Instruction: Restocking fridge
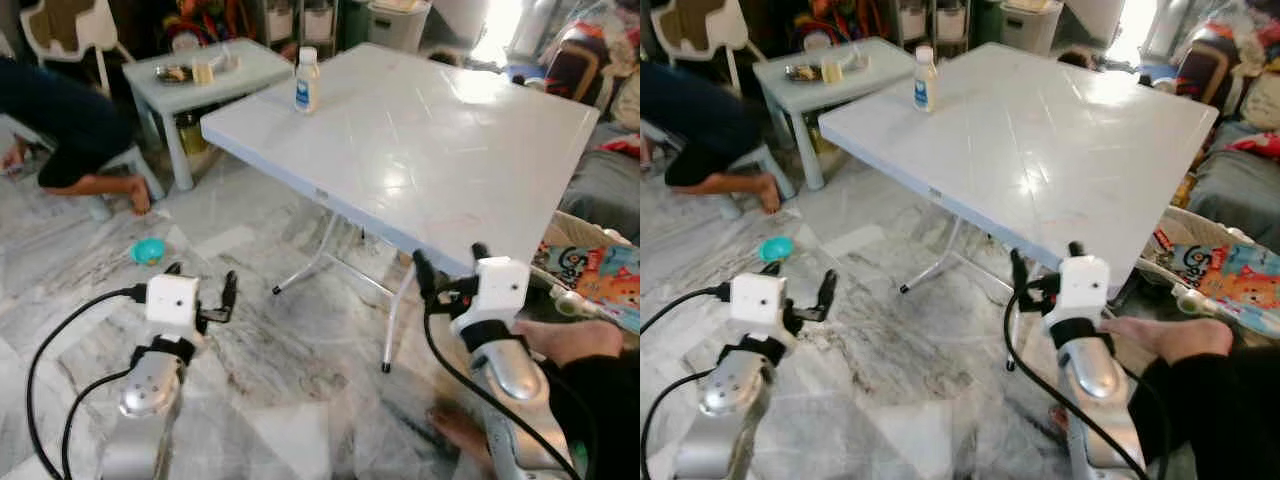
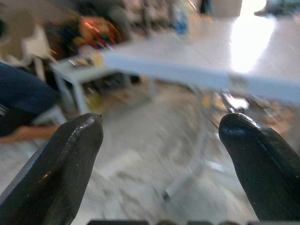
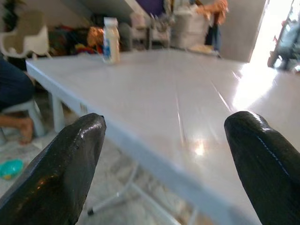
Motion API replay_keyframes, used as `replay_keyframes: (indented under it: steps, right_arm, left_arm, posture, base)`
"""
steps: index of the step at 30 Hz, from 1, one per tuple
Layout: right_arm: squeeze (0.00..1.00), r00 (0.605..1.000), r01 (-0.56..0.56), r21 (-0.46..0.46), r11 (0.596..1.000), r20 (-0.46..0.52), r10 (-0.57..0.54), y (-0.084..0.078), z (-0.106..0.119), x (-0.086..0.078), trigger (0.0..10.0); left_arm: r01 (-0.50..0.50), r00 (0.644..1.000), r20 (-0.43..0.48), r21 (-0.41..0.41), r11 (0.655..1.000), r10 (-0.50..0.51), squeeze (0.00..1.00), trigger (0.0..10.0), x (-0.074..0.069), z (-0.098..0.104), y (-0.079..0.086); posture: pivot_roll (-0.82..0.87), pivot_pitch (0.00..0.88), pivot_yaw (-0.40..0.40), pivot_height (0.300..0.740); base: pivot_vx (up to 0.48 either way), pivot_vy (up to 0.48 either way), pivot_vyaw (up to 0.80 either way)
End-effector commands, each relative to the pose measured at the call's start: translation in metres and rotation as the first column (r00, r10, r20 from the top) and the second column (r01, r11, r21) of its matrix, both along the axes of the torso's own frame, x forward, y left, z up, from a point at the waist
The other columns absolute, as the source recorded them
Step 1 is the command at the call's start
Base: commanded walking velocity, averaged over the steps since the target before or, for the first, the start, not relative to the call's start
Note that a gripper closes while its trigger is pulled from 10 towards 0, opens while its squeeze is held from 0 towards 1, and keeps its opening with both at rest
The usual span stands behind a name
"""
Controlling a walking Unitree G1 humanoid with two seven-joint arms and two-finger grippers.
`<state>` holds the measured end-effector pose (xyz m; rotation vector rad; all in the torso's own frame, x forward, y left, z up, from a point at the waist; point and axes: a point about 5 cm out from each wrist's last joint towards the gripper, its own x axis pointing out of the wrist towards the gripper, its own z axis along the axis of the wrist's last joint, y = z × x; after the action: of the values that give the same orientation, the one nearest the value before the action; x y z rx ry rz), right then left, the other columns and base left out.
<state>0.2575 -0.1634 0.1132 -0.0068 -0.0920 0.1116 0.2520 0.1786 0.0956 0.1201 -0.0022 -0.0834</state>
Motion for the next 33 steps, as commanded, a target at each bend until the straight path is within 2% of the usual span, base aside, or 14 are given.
replay_keyframes:
  steps: [1,4,15,17,33]
  right_arm:
    - [0.0,0.998,-0.035,-0.004,0.999,0.049,0.035,0.008,0.011,0.003,10.0]
    - [0.0,0.998,-0.033,-0.002,0.999,0.05,0.033,0.007,0.011,0.004,10.0]
    - [0.0,0.998,-0.039,-0.004,0.999,0.044,0.039,0.007,0.009,0.002,10.0]
    - [0.0,0.998,-0.043,-0.004,0.999,0.046,0.043,0.008,0.009,0.004,10.0]
    - [0.0,0.998,-0.047,-0.007,0.999,0.041,0.048,0.008,0.007,0.003,10.0]
  left_arm:
    - [-0.051,0.999,0.006,-0.003,0.999,0.051,0.0,10.0,0.004,0.002,0.01]
    - [-0.055,0.998,0.004,-0.015,0.998,0.055,0.0,10.0,0.006,0.003,0.01]
    - [-0.058,0.998,0.005,-0.019,0.998,0.058,0.0,10.0,0.008,0.002,0.009]
    - [-0.054,0.999,0.003,-0.035,0.998,0.055,0.0,10.0,0.01,0.002,0.007]
    - [-0.007,1.0,0.019,-0.004,1.0,0.007,0.0,10.0,0.012,0.004,0.001]
  posture:
    - [0.03,0.008,-0.028,0.74]
    - [0.02,0.008,-0.028,0.74]
    - [0.02,0.018,-0.028,0.74]
    - [0.02,0.023,-0.03,0.74]
    - [0.02,0.023,-0.027,0.74]
  base:
    - [0.461,0.0,0.0]
    - [0.441,0.0,0.0]
    - [0.392,0.276,0.0]
    - [0.3,0.375,0.0]
    - [0.299,0.375,0.0]
